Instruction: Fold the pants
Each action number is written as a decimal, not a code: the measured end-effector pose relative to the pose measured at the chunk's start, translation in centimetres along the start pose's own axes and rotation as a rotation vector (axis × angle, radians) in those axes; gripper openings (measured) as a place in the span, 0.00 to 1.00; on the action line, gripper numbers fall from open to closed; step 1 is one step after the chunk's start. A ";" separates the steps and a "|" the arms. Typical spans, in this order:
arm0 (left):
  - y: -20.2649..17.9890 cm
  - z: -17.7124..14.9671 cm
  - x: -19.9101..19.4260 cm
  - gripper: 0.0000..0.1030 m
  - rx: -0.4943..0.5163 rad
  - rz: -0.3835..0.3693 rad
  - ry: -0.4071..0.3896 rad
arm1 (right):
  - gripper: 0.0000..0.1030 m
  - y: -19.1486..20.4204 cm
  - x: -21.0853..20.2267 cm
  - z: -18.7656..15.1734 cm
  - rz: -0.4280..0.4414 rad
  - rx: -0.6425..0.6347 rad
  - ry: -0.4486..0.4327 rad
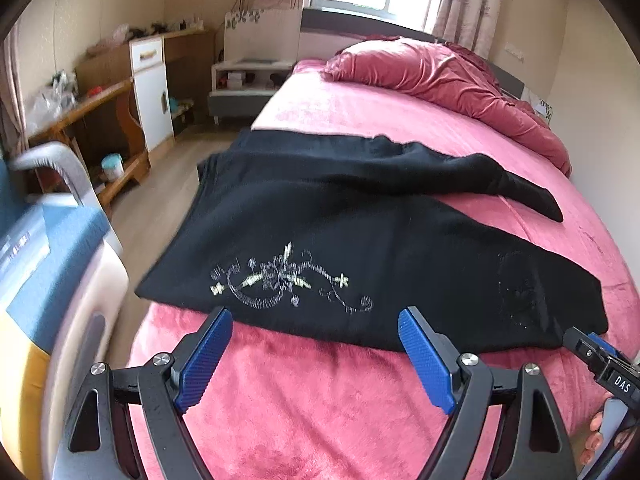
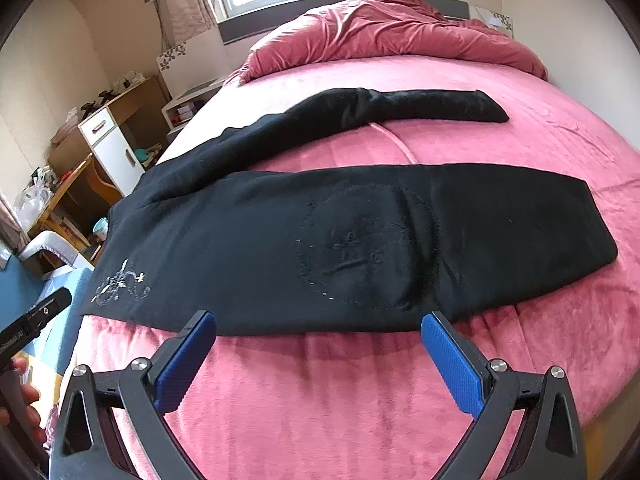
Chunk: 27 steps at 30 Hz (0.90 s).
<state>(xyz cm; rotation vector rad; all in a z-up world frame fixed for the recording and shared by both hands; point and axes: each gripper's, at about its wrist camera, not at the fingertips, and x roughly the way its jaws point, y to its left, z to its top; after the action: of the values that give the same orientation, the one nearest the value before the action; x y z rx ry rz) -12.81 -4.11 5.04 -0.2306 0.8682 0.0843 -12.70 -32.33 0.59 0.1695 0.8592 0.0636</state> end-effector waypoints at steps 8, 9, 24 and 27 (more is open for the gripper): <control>6.5 -0.5 4.6 0.70 -0.220 -0.091 0.177 | 0.86 -9.8 -0.5 0.4 -0.009 0.273 0.006; 7.4 -0.5 4.9 0.70 -0.249 -0.095 0.184 | 0.85 -11.4 -0.7 0.3 -0.016 0.319 0.002; 17.1 0.6 8.4 0.56 -0.621 -0.181 0.192 | 0.56 -27.7 2.9 1.0 -0.124 0.739 0.024; 17.8 1.0 9.3 0.56 -0.631 -0.179 0.190 | 0.53 -28.4 3.6 1.6 -0.138 0.744 0.021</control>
<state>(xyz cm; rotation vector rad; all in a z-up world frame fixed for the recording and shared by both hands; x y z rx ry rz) -9.02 13.20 -4.36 -0.9176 0.9876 0.1703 -9.49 -60.02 -6.06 0.8051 0.8821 -0.3898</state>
